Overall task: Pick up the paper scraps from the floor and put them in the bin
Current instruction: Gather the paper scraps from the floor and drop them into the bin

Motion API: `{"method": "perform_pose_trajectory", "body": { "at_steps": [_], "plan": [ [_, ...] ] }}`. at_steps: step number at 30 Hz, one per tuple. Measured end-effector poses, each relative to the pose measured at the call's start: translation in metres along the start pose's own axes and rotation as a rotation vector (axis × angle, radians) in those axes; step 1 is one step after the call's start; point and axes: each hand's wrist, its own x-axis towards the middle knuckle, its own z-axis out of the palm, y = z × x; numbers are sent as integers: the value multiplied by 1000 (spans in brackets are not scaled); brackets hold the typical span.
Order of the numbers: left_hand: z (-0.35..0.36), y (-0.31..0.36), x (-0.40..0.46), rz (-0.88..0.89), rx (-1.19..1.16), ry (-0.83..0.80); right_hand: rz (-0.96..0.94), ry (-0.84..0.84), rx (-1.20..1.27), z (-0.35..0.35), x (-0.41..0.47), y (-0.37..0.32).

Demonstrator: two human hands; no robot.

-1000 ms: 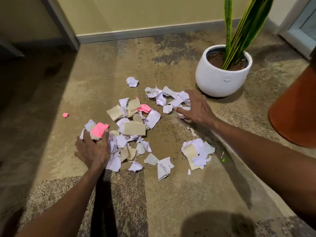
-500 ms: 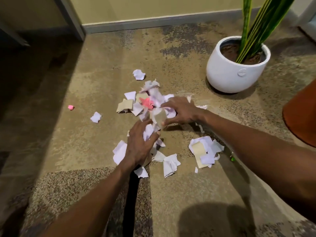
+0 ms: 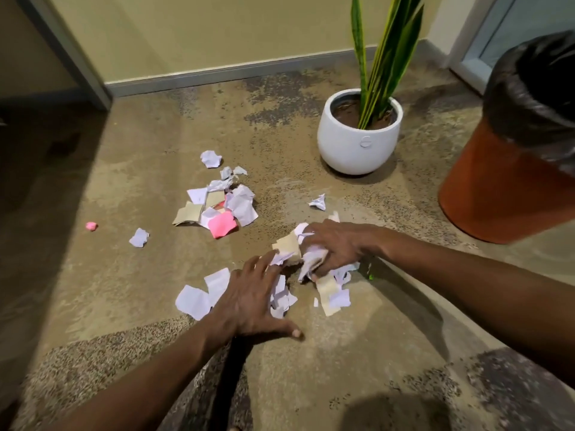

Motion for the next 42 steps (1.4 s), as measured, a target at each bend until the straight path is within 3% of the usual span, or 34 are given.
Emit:
{"method": "perform_pose_trajectory", "body": {
  "at_steps": [4,7,9,12,17,26,31,36,42],
  "plan": [
    [-8,-4,5,16,84,-46,73,-144,0,15,-18,-10],
    [-16,-3,11,24,66,58,45,36,-116,34,-23,-20],
    [-23,-2,14,50,72,94,26,197,9,40,-24,-22],
    [-37,2,21,29,-18,150,65,248,115,39,-23,-20],
    [-63,10,39,-162,-218,337,115,369,256,10,-26,-8],
    [-135,34,90,-410,-527,446,240,444,1114,-46,-71,22],
    [-171,55,114,-428,-749,594,101,559,1341,-76,-104,24],
    [-201,102,153,-369,-1075,540,56,735,1515,-108,-160,28],
    [-240,206,201,-186,-1336,405,-87,1005,1728,-136,-233,51]
  ]
}}
